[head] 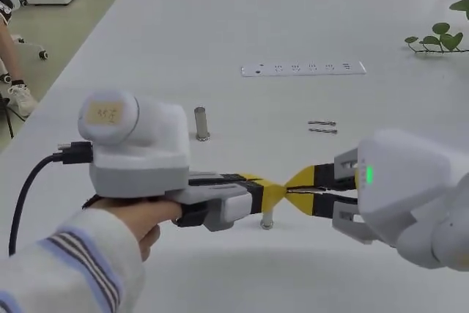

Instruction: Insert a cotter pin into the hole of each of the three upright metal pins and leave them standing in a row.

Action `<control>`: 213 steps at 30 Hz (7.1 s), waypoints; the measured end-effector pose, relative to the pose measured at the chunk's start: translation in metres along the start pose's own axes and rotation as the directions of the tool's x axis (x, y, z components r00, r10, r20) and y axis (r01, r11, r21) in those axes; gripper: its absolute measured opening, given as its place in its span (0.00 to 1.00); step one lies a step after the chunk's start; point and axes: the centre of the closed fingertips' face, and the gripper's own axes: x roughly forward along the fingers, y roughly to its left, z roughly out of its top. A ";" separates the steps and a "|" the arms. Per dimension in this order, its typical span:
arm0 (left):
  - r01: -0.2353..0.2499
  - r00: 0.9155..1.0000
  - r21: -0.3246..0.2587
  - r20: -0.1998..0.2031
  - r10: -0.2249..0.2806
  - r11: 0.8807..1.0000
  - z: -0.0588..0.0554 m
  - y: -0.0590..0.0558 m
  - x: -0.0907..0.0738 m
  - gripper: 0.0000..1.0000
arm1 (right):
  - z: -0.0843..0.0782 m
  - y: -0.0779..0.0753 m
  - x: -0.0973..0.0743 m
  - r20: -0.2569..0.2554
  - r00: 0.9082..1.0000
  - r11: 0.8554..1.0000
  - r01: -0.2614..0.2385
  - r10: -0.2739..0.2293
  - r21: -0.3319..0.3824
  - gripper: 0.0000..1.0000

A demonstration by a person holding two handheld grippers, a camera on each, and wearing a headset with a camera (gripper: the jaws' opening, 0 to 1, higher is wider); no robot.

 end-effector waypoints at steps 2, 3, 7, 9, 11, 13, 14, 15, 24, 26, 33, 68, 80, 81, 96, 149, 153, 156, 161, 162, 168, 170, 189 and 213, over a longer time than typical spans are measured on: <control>0.000 1.000 0.000 0.000 0.000 1.000 0.000 0.000 0.000 0.00 | 0.001 0.000 0.000 0.001 1.000 1.000 -0.001 0.001 0.002 0.00; 0.000 1.000 0.001 0.000 0.000 1.000 0.000 0.000 0.000 0.00 | 0.001 0.000 0.000 0.001 1.000 1.000 -0.001 0.001 0.002 0.00; 0.000 1.000 0.004 -0.002 0.000 1.000 0.000 0.000 0.000 0.00 | 0.001 0.000 0.001 0.001 1.000 1.000 0.001 -0.001 0.003 0.00; 0.000 1.000 0.012 -0.004 0.000 1.000 0.000 0.000 0.000 0.00 | 0.001 0.001 0.001 0.001 1.000 1.000 0.000 0.000 0.005 0.00; 0.003 1.000 0.050 -0.012 -0.002 0.999 -0.001 0.000 -0.001 0.00 | 0.001 0.002 0.001 0.001 1.000 1.000 -0.003 0.003 0.005 0.00; 0.001 1.000 0.048 -0.017 -0.001 0.999 -0.002 0.000 0.000 0.00 | 0.001 0.002 0.001 -0.001 1.000 1.000 -0.005 0.005 0.000 0.00; 0.001 1.000 0.041 -0.020 0.000 0.999 -0.002 0.000 0.000 0.00 | 0.001 0.003 0.001 -0.002 1.000 1.000 -0.006 0.006 0.000 0.00; 0.001 1.000 0.035 -0.026 0.000 0.999 -0.003 0.000 0.000 0.00 | 0.001 0.004 0.002 -0.002 1.000 1.000 -0.008 0.008 0.002 0.00; -0.008 1.000 0.024 -0.016 0.008 1.000 0.000 0.002 -0.001 0.00 | 0.002 0.000 0.001 0.010 1.000 1.000 0.007 -0.007 0.014 0.00; -0.005 1.000 0.019 -0.013 0.005 1.000 0.002 0.001 -0.002 0.00 | 0.003 -0.001 0.000 0.019 1.000 1.000 0.011 -0.011 0.021 0.00; -0.005 1.000 0.019 -0.006 0.005 1.000 0.002 -0.001 -0.002 0.00 | 0.004 -0.002 -0.001 0.028 1.000 0.999 0.013 -0.013 0.032 0.00; 0.123 0.992 0.433 -0.046 -0.114 0.893 0.008 -0.029 -0.018 0.00 | 0.011 0.003 -0.017 0.262 0.951 0.803 -0.285 0.166 0.523 0.12; 0.167 0.986 0.527 -0.071 -0.152 0.834 0.005 -0.036 -0.018 0.00 | 0.016 0.014 -0.017 0.282 0.938 0.782 -0.327 0.201 0.531 0.02; 0.167 0.986 0.534 -0.075 -0.150 0.829 0.004 -0.036 -0.018 0.00 | 0.016 0.015 -0.017 0.282 0.937 0.781 -0.331 0.205 0.529 0.02; 0.182 0.983 0.563 -0.105 -0.148 0.807 -0.003 -0.034 -0.016 0.00 | 0.016 0.018 -0.020 0.283 0.931 0.790 -0.349 0.231 0.505 0.00; 0.026 0.976 0.503 -0.202 0.088 0.864 -0.021 0.046 0.017 0.14 | -0.058 0.009 0.016 0.096 0.976 0.847 -0.217 0.195 0.486 0.00; 0.030 0.970 0.498 -0.224 0.095 0.867 -0.025 0.051 0.024 0.14 | -0.064 0.009 0.021 0.102 0.975 0.840 -0.224 0.200 0.494 0.00; 0.033 0.965 0.504 -0.242 0.104 0.863 -0.029 0.055 0.027 0.14 | -0.067 0.009 0.024 0.107 0.973 0.837 -0.229 0.202 0.497 0.00; 0.033 0.962 0.513 -0.250 0.112 0.858 -0.029 0.057 0.032 0.13 | -0.072 0.006 0.030 0.126 0.971 0.833 -0.237 0.201 0.499 0.00; 0.034 0.962 0.511 -0.250 0.110 0.859 -0.029 0.057 0.033 0.13 | -0.072 0.005 0.031 0.132 0.971 0.833 -0.240 0.201 0.498 0.00; 0.044 0.960 0.525 -0.259 0.110 0.850 -0.031 0.056 0.038 0.10 | -0.073 0.005 0.034 0.141 0.969 0.829 -0.249 0.205 0.500 0.00; 0.048 0.958 0.533 -0.264 0.112 0.845 -0.032 0.057 0.039 0.09 | -0.073 0.005 0.034 0.147 0.968 0.827 -0.251 0.204 0.503 0.00; 0.110 0.951 0.589 -0.297 0.088 0.801 -0.034 0.053 0.036 0.06 | -0.063 0.007 0.035 0.197 0.958 0.816 -0.280 0.207 0.505 0.00; 0.148 0.942 0.604 -0.326 0.074 0.783 -0.033 0.054 0.038 0.06 | -0.063 0.007 0.045 0.198 0.948 0.828 -0.316 0.251 0.464 0.00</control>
